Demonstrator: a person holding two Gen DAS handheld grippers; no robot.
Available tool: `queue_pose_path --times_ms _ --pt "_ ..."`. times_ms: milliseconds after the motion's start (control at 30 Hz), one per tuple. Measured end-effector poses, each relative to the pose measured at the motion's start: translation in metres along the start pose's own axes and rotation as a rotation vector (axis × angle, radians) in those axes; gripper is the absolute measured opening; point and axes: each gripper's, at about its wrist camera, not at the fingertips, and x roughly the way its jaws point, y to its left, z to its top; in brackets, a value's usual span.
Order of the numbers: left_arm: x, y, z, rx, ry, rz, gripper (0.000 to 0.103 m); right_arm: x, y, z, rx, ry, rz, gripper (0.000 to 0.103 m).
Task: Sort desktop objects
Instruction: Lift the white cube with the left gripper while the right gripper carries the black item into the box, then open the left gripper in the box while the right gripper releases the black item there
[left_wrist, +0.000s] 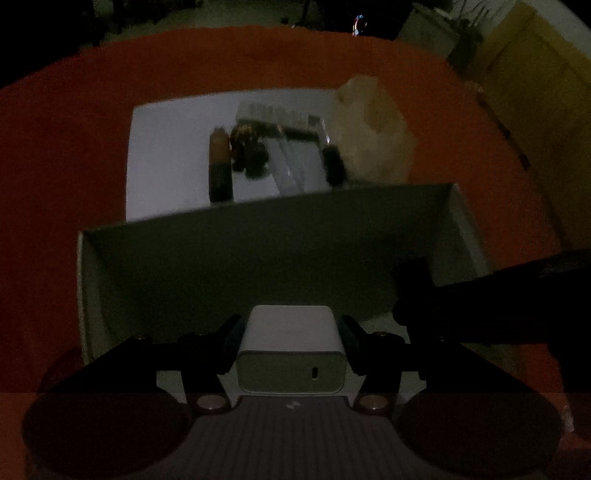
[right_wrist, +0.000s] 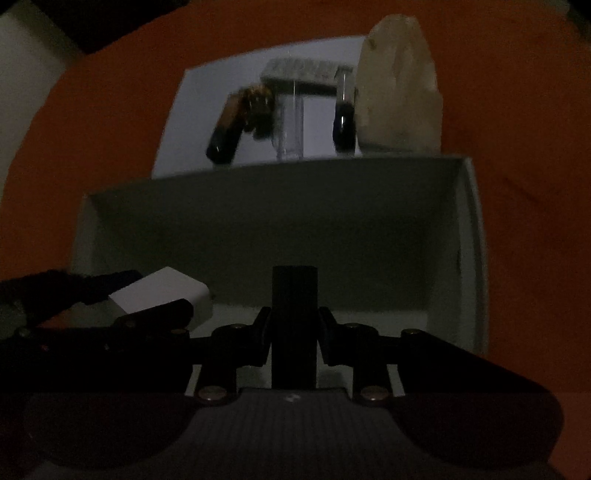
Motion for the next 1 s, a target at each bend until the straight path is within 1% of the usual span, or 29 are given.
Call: queue_pose_path --times_ms 167,267,367,567,667,833,933,1000 --pt "0.023 -0.006 -0.01 0.009 0.056 0.018 0.051 0.026 0.001 -0.006 -0.02 0.055 -0.039 0.028" --pt "0.035 -0.009 -0.014 0.01 0.076 0.033 0.051 0.036 -0.001 -0.007 -0.027 0.065 -0.067 0.028" --pt "0.043 -0.011 -0.015 0.007 0.078 0.046 0.051 0.043 -0.006 -0.008 -0.024 0.07 -0.083 0.028" --pt "0.057 -0.012 -0.017 -0.034 0.08 0.074 0.051 0.055 -0.016 -0.013 -0.016 0.086 -0.122 0.028" --pt "0.066 -0.011 -0.02 -0.06 0.1 0.091 0.051 0.061 -0.022 -0.016 -0.012 0.096 -0.14 0.028" --pt "0.069 -0.013 -0.028 -0.077 0.102 0.109 0.051 0.068 -0.031 -0.02 -0.01 0.102 -0.169 0.028" --pt "0.069 -0.017 -0.032 -0.055 0.1 0.119 0.051 0.071 -0.035 -0.024 -0.01 0.114 -0.175 0.028" --pt "0.071 -0.018 -0.037 -0.052 0.131 0.12 0.051 0.073 -0.036 -0.029 -0.013 0.126 -0.174 0.028"
